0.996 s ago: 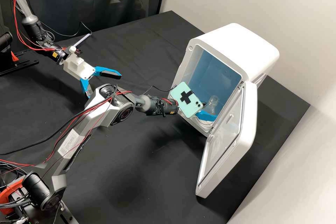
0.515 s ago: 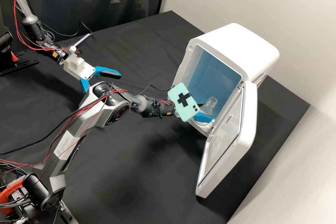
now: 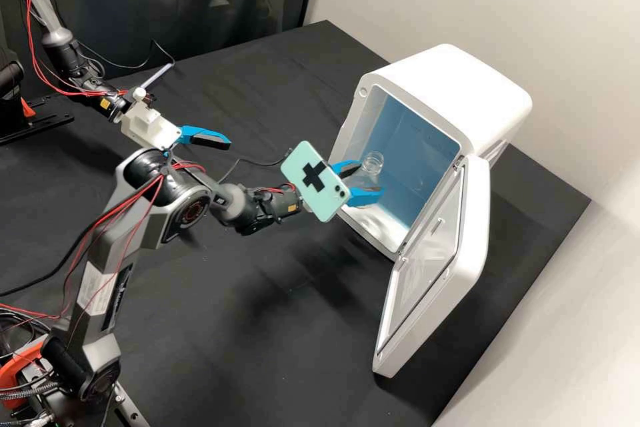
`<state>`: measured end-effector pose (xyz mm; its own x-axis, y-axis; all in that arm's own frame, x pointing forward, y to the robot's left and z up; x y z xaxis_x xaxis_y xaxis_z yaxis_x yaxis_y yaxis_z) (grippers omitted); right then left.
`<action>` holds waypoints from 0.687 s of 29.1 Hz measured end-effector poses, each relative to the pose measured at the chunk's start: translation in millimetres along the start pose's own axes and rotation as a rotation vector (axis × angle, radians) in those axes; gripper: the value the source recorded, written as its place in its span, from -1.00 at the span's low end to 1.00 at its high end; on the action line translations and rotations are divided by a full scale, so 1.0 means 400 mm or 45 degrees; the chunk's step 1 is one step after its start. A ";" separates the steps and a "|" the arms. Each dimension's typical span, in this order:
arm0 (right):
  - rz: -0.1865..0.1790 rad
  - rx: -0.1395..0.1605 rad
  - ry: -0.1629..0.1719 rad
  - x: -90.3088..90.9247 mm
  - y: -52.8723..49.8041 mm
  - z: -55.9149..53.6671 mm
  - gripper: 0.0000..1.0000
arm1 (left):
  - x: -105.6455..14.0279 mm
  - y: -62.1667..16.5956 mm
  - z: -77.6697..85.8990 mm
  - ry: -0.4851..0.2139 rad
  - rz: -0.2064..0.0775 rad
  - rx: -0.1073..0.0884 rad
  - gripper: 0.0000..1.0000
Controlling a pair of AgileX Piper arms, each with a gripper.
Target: Take the flask out of the incubator
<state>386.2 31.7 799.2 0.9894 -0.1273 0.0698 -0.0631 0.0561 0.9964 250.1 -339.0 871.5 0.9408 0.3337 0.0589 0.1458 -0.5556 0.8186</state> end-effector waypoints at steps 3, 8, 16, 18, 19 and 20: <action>-0.032 0.008 0.037 -0.047 0.002 0.011 -1.00 | -0.001 0.000 -0.004 0.007 0.001 -0.001 1.00; -0.084 0.045 -0.003 -0.096 -0.006 0.044 -1.00 | -0.002 0.000 -0.009 0.015 0.001 -0.009 1.00; -0.162 0.013 -0.038 -0.146 -0.021 0.082 -1.00 | -0.009 -0.005 -0.011 0.012 0.004 -0.008 1.00; -0.173 0.022 -0.054 -0.161 -0.019 0.093 -1.00 | -0.012 -0.006 -0.010 0.000 0.007 -0.001 1.00; -0.180 0.035 -0.059 -0.172 -0.016 0.099 -1.00 | -0.013 -0.005 -0.011 -0.005 0.016 0.003 1.00; -0.183 0.038 -0.063 -0.179 -0.014 0.103 -1.00 | -0.014 -0.006 -0.012 -0.003 0.015 0.002 1.00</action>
<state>310.3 -0.3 790.6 0.9809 -0.1809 -0.0719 0.0739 0.0042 0.9973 242.9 -335.9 872.1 0.9431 0.3255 0.0674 0.1353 -0.5610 0.8167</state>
